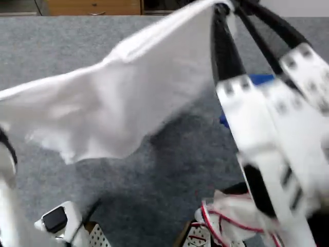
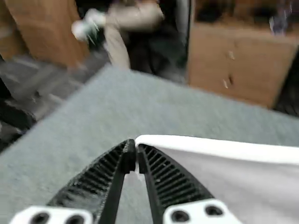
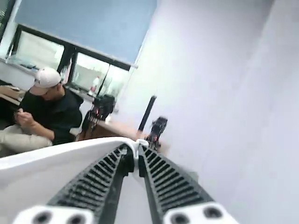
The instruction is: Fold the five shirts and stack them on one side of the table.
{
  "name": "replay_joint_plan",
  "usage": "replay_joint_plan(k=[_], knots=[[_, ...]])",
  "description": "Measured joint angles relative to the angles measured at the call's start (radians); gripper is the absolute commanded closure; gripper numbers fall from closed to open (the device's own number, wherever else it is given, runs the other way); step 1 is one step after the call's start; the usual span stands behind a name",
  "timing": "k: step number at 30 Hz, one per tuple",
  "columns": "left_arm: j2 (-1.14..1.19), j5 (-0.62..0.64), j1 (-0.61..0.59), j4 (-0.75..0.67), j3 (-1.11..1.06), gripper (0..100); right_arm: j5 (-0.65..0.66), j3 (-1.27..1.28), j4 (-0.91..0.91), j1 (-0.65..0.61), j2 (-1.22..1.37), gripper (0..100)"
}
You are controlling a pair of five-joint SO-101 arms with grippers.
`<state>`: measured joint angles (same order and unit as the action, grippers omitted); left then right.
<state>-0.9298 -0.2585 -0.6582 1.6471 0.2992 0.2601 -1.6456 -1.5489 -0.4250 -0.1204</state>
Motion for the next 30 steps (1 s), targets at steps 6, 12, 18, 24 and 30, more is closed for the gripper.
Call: replay_joint_plan(k=[6, 12, 18, 24, 30], knots=[[-0.133, -0.048, -0.032, -0.005, 0.012, 98, 0.069, -0.002, 0.003, -0.012, -0.063, 99.5], [-0.184, -0.100, -0.032, 0.021, 0.009, 98, 0.080, 0.023, 0.005, -0.014, -0.066, 99.5], [-0.170, -0.112, -0.032, -0.083, -0.226, 98, 0.080, 0.247, 0.041, -0.014, -0.011, 99.5], [-0.110, -0.115, -0.025, -0.437, -0.629, 98, 0.080, 0.489, 0.235, -0.014, 0.149, 99.5], [0.094, -0.115, 0.086, -0.965, -1.045, 98, 0.080, 0.701, 0.554, -0.014, 0.379, 99.5]])
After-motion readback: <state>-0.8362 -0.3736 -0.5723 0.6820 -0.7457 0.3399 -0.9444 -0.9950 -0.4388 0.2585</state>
